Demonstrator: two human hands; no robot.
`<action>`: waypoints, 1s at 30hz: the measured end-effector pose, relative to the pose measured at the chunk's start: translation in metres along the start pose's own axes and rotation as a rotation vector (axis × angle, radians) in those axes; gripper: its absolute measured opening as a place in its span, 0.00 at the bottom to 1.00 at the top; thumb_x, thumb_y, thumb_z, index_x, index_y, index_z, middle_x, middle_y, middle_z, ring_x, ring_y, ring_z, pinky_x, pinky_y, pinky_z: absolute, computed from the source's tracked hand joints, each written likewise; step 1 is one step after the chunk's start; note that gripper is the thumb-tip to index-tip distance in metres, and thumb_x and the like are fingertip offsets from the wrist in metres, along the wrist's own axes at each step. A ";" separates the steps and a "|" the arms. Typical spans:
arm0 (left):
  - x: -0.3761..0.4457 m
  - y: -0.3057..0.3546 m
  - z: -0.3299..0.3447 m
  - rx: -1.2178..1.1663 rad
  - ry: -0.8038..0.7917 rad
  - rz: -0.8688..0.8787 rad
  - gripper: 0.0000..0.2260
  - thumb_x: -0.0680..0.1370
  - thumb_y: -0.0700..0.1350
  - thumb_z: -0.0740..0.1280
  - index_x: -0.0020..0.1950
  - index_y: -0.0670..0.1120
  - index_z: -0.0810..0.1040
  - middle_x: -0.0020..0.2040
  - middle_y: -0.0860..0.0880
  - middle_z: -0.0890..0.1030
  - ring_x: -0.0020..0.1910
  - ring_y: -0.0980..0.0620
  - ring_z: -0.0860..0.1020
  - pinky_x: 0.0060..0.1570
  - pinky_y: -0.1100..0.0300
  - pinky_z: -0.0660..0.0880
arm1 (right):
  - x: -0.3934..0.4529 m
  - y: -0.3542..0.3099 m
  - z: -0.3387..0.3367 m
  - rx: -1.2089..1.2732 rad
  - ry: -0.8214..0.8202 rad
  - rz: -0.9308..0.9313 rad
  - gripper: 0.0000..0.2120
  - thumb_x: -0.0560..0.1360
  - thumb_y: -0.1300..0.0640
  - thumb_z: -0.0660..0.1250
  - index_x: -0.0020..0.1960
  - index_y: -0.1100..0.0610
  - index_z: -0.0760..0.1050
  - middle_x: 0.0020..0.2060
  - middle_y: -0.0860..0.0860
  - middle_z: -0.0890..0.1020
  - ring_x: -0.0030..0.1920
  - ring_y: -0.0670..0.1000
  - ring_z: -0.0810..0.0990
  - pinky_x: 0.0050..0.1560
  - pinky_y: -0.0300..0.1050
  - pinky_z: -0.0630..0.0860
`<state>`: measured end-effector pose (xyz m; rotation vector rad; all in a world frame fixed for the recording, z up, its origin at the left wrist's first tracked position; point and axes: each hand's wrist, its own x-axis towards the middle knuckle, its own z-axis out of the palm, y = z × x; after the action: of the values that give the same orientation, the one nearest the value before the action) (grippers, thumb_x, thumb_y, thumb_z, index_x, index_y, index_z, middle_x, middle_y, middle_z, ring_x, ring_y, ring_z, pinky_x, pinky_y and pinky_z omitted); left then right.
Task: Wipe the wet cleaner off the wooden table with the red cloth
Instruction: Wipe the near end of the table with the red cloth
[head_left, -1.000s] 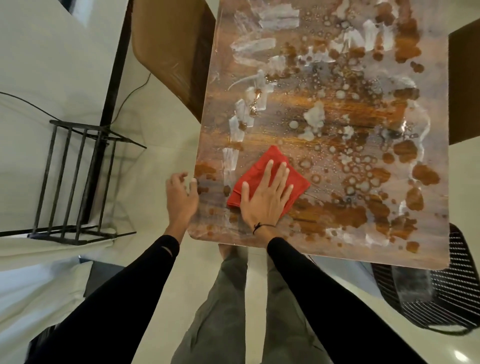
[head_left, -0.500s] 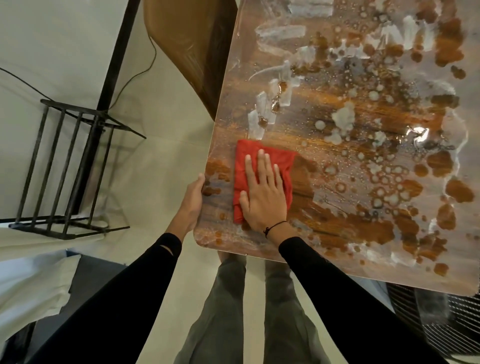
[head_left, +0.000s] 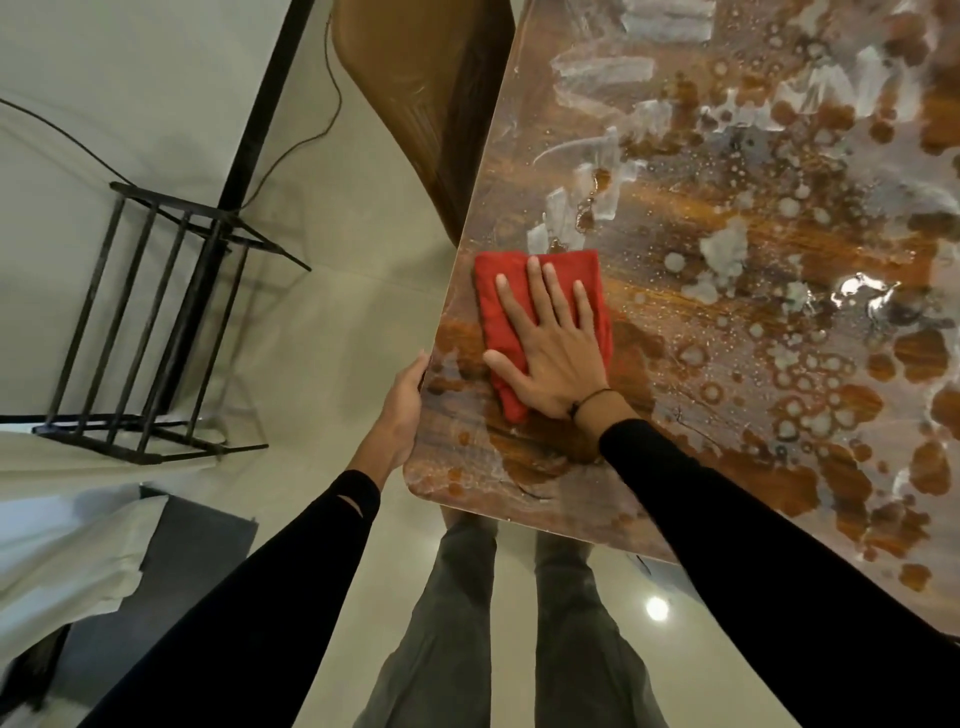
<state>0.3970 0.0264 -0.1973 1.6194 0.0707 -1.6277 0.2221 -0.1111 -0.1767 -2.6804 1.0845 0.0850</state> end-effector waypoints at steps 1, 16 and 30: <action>0.000 0.001 -0.001 -0.032 0.000 -0.008 0.31 0.90 0.63 0.48 0.73 0.45 0.81 0.69 0.38 0.85 0.63 0.41 0.87 0.63 0.44 0.83 | 0.009 -0.012 0.001 -0.011 0.003 -0.007 0.41 0.85 0.30 0.49 0.92 0.48 0.44 0.90 0.58 0.43 0.90 0.61 0.44 0.88 0.67 0.42; -0.018 -0.008 -0.011 -0.172 -0.022 0.031 0.51 0.83 0.76 0.41 0.76 0.35 0.77 0.69 0.29 0.82 0.71 0.28 0.79 0.75 0.29 0.72 | -0.022 0.013 -0.003 0.051 -0.162 -0.358 0.42 0.79 0.43 0.57 0.91 0.41 0.49 0.91 0.54 0.46 0.91 0.58 0.46 0.88 0.67 0.42; -0.023 -0.017 -0.041 -0.212 0.130 0.105 0.51 0.81 0.78 0.37 0.71 0.42 0.83 0.62 0.38 0.87 0.65 0.37 0.84 0.69 0.42 0.78 | -0.047 -0.069 0.021 -0.031 -0.158 -0.575 0.31 0.90 0.41 0.49 0.91 0.45 0.49 0.91 0.54 0.49 0.91 0.58 0.45 0.89 0.62 0.42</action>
<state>0.4165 0.0717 -0.1929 1.5374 0.2144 -1.3850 0.2369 -0.0262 -0.1754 -2.8394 0.2458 0.2020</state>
